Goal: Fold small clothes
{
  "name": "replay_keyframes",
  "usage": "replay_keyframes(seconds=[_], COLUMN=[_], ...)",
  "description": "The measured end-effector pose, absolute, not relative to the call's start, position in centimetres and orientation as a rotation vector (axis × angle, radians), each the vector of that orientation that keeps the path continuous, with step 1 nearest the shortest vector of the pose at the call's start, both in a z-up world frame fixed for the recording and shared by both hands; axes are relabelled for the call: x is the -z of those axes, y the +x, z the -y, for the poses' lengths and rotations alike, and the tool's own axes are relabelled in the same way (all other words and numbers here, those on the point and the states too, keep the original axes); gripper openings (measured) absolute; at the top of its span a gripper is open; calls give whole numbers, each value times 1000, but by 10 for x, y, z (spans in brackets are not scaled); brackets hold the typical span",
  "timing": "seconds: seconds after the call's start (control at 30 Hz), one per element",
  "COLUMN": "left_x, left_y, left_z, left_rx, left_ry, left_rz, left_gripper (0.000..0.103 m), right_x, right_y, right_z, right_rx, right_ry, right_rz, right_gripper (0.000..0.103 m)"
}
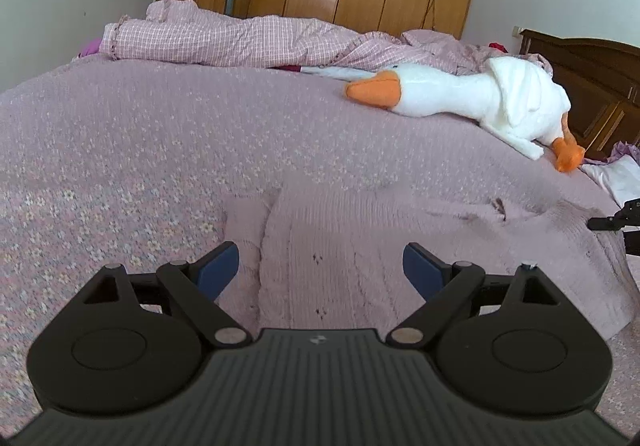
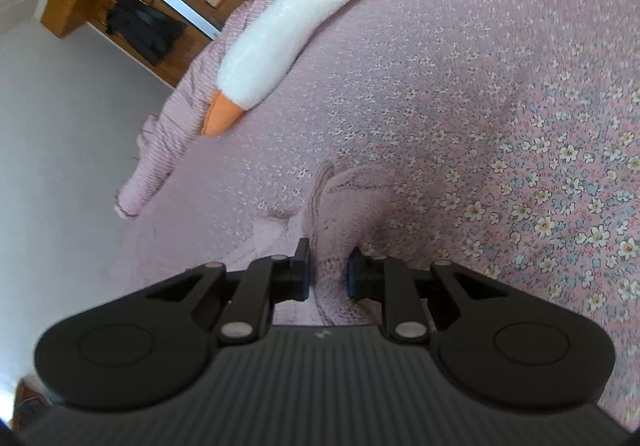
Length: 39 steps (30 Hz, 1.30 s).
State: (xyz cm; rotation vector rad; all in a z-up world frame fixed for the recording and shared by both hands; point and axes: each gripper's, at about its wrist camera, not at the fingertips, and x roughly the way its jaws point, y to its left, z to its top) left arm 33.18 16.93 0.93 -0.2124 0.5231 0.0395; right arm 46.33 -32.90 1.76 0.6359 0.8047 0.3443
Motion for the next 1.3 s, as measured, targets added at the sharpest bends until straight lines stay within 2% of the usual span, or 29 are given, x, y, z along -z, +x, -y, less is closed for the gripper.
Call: replay_keyframes(seconds=[0.47,0.63,1.3], left_x=[-44,-43,-51], left_y=[314,311,301], left_z=[-191,-199,-230], left_rx=[-31,-45,-88], left_ry=[-217,-247,-322], left_rz=[-467,-484,-490], left_gripper=[93,93,93], right_x=[-68,-84,-111], right_y=[455,446,421], right_z=[245,216,87], right_rx=[-240,-250,-412], right_ry=[424,381,349], right_rz=[-844,-805,-758], right_gripper=[19,19,19])
